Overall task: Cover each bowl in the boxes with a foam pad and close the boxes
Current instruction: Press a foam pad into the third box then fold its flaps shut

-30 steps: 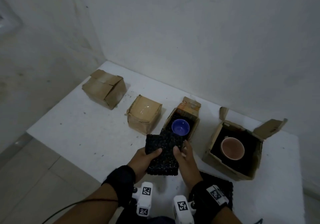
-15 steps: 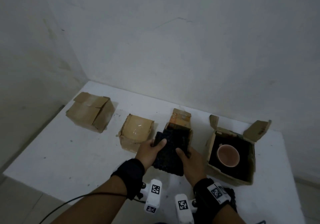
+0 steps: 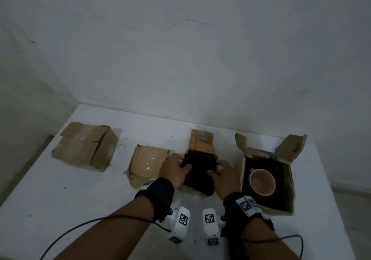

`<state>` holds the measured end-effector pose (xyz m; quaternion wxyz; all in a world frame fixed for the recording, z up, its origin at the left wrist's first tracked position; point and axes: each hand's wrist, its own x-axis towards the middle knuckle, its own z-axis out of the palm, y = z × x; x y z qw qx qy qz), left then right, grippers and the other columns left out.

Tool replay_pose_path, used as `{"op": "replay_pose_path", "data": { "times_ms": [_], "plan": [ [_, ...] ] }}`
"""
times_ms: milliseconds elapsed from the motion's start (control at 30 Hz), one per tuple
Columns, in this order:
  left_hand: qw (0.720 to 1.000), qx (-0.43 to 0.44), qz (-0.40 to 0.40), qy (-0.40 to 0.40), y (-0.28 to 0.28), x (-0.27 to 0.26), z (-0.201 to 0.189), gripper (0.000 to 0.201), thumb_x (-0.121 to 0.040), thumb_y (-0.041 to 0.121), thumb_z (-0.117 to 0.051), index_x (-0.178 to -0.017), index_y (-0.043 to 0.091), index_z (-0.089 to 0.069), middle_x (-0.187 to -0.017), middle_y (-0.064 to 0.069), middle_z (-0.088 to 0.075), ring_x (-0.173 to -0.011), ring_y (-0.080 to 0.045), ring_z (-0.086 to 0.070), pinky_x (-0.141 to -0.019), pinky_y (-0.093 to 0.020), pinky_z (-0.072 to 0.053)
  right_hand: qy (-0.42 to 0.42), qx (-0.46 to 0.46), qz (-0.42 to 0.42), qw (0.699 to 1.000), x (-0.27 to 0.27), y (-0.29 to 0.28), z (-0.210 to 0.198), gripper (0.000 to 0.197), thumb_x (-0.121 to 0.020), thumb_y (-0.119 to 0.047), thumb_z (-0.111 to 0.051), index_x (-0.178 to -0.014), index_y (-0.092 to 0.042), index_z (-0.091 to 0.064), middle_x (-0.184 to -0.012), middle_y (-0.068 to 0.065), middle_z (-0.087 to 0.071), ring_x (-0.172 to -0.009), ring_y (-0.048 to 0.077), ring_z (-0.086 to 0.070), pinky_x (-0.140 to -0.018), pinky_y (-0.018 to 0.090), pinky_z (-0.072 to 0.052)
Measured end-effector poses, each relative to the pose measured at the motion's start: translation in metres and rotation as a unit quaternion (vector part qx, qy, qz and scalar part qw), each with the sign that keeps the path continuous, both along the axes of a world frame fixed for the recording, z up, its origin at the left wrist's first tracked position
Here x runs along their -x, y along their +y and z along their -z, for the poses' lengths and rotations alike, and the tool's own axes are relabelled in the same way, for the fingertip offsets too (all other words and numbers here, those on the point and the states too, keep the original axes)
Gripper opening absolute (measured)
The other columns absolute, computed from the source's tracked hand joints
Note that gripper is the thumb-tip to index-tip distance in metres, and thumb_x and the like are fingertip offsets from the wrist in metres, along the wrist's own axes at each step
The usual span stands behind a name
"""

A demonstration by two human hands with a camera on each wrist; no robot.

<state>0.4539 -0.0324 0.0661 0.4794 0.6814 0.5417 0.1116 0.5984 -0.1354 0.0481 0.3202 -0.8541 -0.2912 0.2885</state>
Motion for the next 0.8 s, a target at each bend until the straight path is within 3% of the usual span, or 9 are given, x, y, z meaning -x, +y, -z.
{"op": "replay_pose_path", "data": {
  "times_ms": [133,200,267,367,433,500,567,667,800],
  "plan": [
    [0.998,-0.032,0.025,0.049,0.004,-0.001,0.01,0.026,-0.081,0.021,-0.074,-0.103,0.02,-0.061,-0.094,0.001,-0.063,-0.09,-0.019,-0.064,-0.08,-0.028,-0.053,-0.071,0.032,-0.047,0.996,-0.001,0.011,-0.001,0.043,-0.091,-0.037,-0.056,-0.129,-0.017,-0.049,-0.12,0.009,-0.061,-0.108,0.025,-0.057,-0.092,0.033,-0.042],
    [0.997,-0.05,0.004,0.053,0.006,-0.006,0.012,0.021,-0.079,0.018,-0.075,-0.096,0.02,-0.064,-0.089,0.001,-0.064,-0.088,-0.019,-0.065,-0.078,-0.025,-0.052,-0.135,-0.008,-0.057,0.989,0.002,0.008,-0.007,0.042,-0.092,-0.036,-0.055,-0.129,-0.018,-0.048,-0.123,0.008,-0.053,-0.111,0.026,-0.052,-0.094,0.033,-0.041],
    [0.997,-0.052,-0.013,0.056,0.008,-0.01,0.013,0.017,-0.078,0.014,-0.076,-0.092,0.018,-0.066,-0.088,-0.001,-0.067,-0.084,-0.019,-0.065,-0.075,-0.023,-0.051,-0.153,-0.017,-0.138,0.978,0.007,0.001,-0.014,0.042,-0.093,-0.035,-0.052,-0.133,-0.021,-0.045,-0.128,0.003,-0.046,-0.118,0.023,-0.046,-0.099,0.03,-0.036],
    [0.997,-0.056,-0.009,0.054,0.011,-0.013,0.016,0.018,-0.076,0.017,-0.079,-0.09,0.017,-0.067,-0.089,-0.002,-0.069,-0.083,-0.02,-0.066,-0.075,-0.025,-0.053,-0.124,0.049,-0.284,0.95,0.011,-0.008,-0.013,0.045,-0.095,-0.03,-0.052,-0.139,-0.022,-0.043,-0.137,0.001,-0.039,-0.126,0.02,-0.038,-0.103,0.026,-0.033],
    [0.994,-0.095,0.014,0.059,0.014,-0.011,0.014,0.019,-0.078,0.022,-0.077,-0.093,0.018,-0.067,-0.091,0.001,-0.068,-0.084,-0.017,-0.064,-0.074,-0.023,-0.05,-0.139,0.081,-0.311,0.937,0.008,-0.006,-0.006,0.044,-0.095,-0.023,-0.052,-0.139,-0.018,-0.044,-0.139,0.004,-0.039,-0.126,0.023,-0.037,-0.103,0.025,-0.033],
    [0.985,-0.152,0.069,0.047,0.018,-0.01,0.009,0.019,-0.082,0.025,-0.073,-0.099,0.019,-0.068,-0.097,0.003,-0.066,-0.089,-0.015,-0.062,-0.077,-0.023,-0.047,-0.144,0.091,-0.312,0.935,0.005,-0.002,0.002,0.041,-0.095,-0.017,-0.052,-0.136,-0.015,-0.048,-0.135,0.007,-0.043,-0.122,0.025,-0.042,-0.1,0.028,-0.037],
    [0.972,-0.153,0.177,0.033,0.019,-0.008,0.003,0.023,-0.084,0.029,-0.07,-0.106,0.021,-0.07,-0.106,0.002,-0.068,-0.096,-0.016,-0.063,-0.085,-0.026,-0.049,-0.151,0.085,-0.312,0.934,0.001,0.002,0.008,0.035,-0.092,-0.014,-0.053,-0.127,-0.013,-0.055,-0.125,0.008,-0.049,-0.114,0.027,-0.048,-0.093,0.029,-0.042],
    [0.916,-0.119,0.364,0.12,0.02,-0.011,0.002,0.033,-0.082,0.035,-0.07,-0.113,0.025,-0.069,-0.115,0.0,-0.067,-0.103,-0.019,-0.062,-0.088,-0.03,-0.051,-0.187,0.098,-0.326,0.921,-0.003,0.005,0.015,0.027,-0.09,-0.008,-0.05,-0.115,-0.012,-0.06,-0.113,0.009,-0.052,-0.105,0.026,-0.05,-0.081,0.027,-0.039],
    [0.869,-0.15,0.418,0.219,0.026,-0.018,0.007,0.031,-0.081,0.02,-0.07,-0.112,0.017,-0.069,-0.113,-0.011,-0.066,-0.1,-0.027,-0.064,-0.078,-0.029,-0.049,-0.181,0.104,-0.334,0.919,-0.006,0.01,0.009,0.029,-0.093,-0.012,-0.051,-0.121,-0.01,-0.058,-0.119,0.009,-0.052,-0.11,0.026,-0.049,-0.085,0.027,-0.039]
  ]
}}
